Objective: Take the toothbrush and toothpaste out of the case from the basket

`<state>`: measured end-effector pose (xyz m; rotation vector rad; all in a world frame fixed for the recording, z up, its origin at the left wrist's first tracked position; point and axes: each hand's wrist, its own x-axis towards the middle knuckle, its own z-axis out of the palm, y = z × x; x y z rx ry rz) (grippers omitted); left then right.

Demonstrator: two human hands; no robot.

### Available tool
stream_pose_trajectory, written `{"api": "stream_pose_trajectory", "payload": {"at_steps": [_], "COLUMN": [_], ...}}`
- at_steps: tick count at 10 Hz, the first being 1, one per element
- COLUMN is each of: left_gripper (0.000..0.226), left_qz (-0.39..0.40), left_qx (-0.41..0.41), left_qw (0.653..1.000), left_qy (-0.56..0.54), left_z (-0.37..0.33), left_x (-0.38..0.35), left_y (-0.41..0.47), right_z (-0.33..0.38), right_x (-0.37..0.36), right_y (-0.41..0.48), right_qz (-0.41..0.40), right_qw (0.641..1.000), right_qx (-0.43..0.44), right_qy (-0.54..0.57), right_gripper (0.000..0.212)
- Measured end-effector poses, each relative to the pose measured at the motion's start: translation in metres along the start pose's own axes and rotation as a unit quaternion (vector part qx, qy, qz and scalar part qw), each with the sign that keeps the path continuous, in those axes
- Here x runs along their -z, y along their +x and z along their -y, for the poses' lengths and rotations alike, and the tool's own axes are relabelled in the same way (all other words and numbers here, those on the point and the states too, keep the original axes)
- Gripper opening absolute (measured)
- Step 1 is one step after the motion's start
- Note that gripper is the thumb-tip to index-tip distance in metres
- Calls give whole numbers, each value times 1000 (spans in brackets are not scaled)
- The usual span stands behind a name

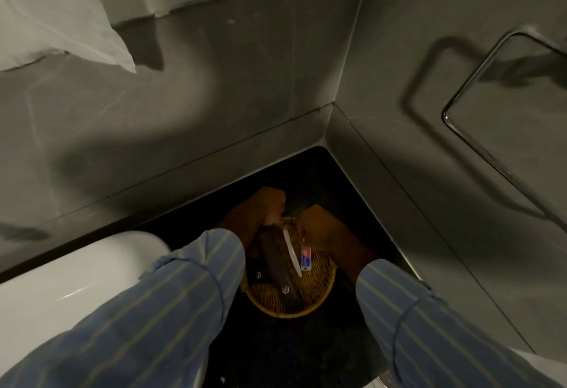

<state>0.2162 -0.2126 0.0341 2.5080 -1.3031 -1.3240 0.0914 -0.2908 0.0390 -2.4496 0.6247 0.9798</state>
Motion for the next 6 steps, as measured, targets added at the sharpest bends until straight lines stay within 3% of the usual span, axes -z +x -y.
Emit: {"api": "stream_pose_trajectory", "payload": {"at_steps": [3, 4, 5, 6], "left_gripper": [62, 79, 82, 82], "left_qz": [-38, -92, -155, -230], "left_qx": [-4, 0, 6, -11], "left_qw": [999, 996, 988, 973], "left_qy": [-4, -20, -15, -12], "left_z": [1, 3, 4, -4], "left_x": [-11, -19, -25, -31], "left_y": [0, -13, -29, -57], "right_z": [2, 3, -3, -19], "right_x": [-23, -27, -20, 6], "right_y": [6, -10, -31, -77], "right_qz": [-16, -34, -90, -262], "right_qw": [998, 996, 994, 958], "right_qx": [-39, -39, -14, 24], "right_qy": [38, 73, 52, 117], "right_gripper": [22, 15, 15, 30]}}
